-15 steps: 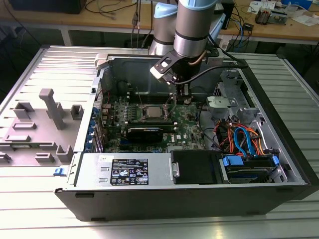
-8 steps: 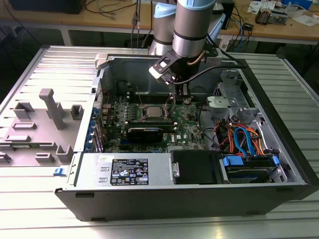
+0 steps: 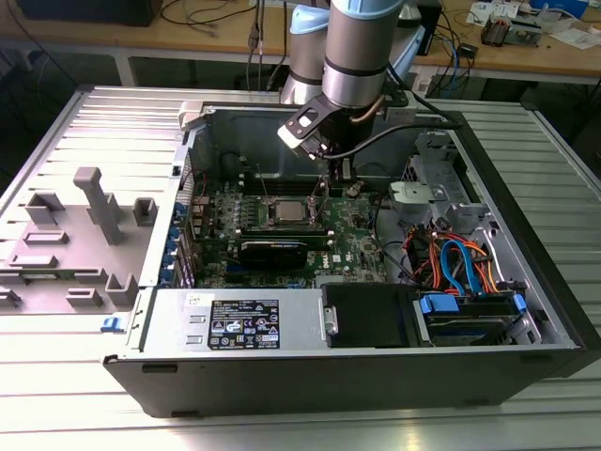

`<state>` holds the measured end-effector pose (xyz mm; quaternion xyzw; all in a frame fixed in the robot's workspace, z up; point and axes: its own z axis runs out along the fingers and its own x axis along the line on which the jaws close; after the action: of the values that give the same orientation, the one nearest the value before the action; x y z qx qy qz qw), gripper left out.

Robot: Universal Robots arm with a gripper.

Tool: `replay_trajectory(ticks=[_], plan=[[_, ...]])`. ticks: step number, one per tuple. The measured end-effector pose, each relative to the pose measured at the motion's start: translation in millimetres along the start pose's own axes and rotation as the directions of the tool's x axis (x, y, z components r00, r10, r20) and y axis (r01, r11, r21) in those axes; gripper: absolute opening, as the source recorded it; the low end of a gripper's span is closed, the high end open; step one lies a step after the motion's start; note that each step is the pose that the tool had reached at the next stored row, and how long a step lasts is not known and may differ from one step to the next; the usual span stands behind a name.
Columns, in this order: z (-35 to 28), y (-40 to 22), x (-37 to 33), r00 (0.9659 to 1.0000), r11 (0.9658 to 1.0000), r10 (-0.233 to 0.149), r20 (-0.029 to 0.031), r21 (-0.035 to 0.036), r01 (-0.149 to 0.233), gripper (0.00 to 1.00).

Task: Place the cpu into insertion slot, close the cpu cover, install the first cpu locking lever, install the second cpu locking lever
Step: 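Close the cpu cover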

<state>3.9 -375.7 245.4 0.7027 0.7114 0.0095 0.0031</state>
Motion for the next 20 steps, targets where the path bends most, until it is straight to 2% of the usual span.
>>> replay_trajectory(ticks=[20], plan=[[0.1, -6.0, 0.1, 1.0000, 1.0000, 0.000, 0.0000, 0.0000, 0.000, 0.11]])
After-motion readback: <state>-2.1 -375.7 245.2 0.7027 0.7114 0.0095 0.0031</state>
